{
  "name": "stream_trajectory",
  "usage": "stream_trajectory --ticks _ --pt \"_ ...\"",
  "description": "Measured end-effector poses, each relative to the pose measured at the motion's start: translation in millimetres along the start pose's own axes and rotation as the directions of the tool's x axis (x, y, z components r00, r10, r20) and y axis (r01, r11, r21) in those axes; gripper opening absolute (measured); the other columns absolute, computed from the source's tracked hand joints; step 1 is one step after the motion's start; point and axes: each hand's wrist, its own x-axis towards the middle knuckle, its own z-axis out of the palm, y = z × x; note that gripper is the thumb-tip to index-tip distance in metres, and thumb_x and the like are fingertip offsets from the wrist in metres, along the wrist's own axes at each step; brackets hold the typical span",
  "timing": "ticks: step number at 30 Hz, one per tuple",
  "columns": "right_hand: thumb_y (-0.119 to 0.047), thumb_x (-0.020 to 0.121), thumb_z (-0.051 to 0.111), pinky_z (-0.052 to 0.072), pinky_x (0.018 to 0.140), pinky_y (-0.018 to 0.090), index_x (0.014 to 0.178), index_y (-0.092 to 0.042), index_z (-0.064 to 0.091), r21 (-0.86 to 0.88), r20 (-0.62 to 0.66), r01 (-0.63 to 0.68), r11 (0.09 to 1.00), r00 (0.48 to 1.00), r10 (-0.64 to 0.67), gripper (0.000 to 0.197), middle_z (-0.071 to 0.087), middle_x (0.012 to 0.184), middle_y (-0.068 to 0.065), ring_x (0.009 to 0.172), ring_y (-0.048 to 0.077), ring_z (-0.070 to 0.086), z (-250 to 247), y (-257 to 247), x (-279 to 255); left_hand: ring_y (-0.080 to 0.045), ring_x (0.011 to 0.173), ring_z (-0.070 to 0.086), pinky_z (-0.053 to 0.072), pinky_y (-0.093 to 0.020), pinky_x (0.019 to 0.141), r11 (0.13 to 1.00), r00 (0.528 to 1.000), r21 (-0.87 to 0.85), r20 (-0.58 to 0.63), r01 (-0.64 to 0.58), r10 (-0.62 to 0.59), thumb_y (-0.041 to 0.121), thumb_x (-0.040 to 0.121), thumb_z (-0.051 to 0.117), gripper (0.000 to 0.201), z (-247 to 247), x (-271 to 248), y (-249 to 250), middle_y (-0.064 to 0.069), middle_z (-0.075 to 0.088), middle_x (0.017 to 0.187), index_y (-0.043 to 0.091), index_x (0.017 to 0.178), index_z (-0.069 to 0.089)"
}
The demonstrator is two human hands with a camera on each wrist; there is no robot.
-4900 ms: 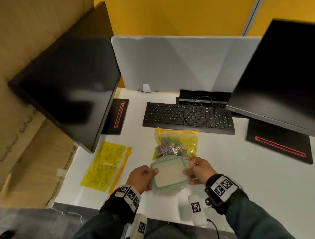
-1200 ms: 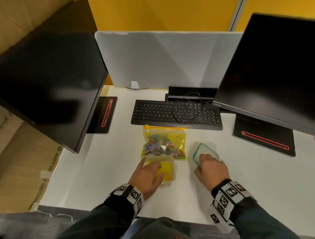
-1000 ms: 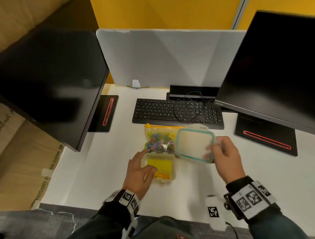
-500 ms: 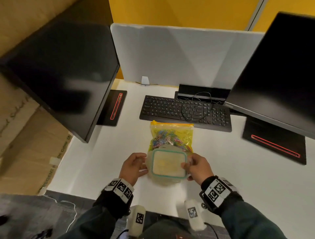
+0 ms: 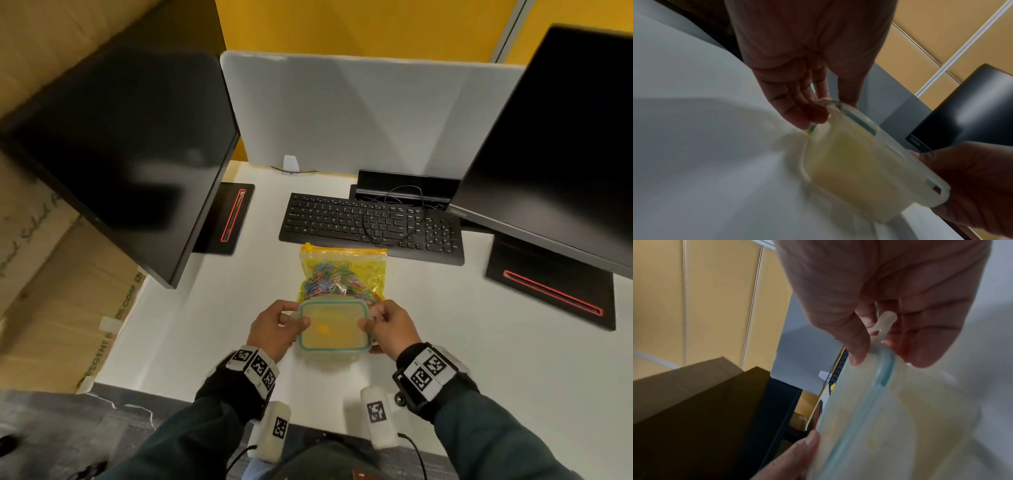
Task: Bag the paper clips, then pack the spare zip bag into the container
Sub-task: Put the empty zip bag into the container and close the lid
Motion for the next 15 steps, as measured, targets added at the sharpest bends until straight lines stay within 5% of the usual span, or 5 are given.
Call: stream_trajectory --ticks 6,10,13,15 --pt "-0.026 0.080 0.068 0.055 0.059 0.036 0.086 -0.018 0.043 -0.012 0.048 -0.110 0.994 0.993 0.111 0.027 0.061 0.085 0.012 0.061 0.025 0.058 -6 0 2 -0.020 0.056 0.054 0.050 -0.039 0.069 0.997 0.997 0.038 0.013 0.073 -0.074 0.027 0.076 0.071 0.020 3 8 -4 -0.002 0.053 0.066 0.019 0.078 0.054" --pt "-0.044 0.079 0.065 0.039 0.062 0.030 0.089 -0.017 0.040 -0.413 -0.017 0.011 0.911 1.000 -0.020 0.038 0.054 0.080 0.001 0.074 0.023 0.053 -16 -2 -2 -0.019 0.072 0.052 0.039 -0.030 0.066 0.938 0.997 0.344 -0.081 0.026 0.002 0.042 0.076 0.068 0.032 0 5 2 0.000 0.051 0.076 0.018 0.077 0.047" --pt "-0.047 0.091 0.044 0.039 0.075 0.030 0.103 -0.014 0.051 -0.579 0.119 0.040 0.814 0.992 0.036 0.035 0.060 0.102 0.008 0.092 0.027 0.055 -11 -7 -3 -0.018 0.062 0.045 0.032 -0.031 0.059 0.842 0.997 0.539 0.074 -0.015 -0.030 0.050 0.087 0.048 0.042 -1 0 7 0.000 0.046 0.063 0.018 0.062 0.036" --pt "-0.044 0.095 0.035 0.043 0.073 0.032 0.104 -0.012 0.053 -0.539 0.205 0.041 0.842 0.975 0.084 0.038 0.057 0.094 0.007 0.081 0.025 0.052 -7 -4 1 -0.020 0.061 0.042 0.031 -0.033 0.059 0.845 0.984 0.532 0.172 -0.048 -0.052 0.047 0.092 0.039 0.043 0 1 8 -0.002 0.043 0.062 0.015 0.064 0.033"
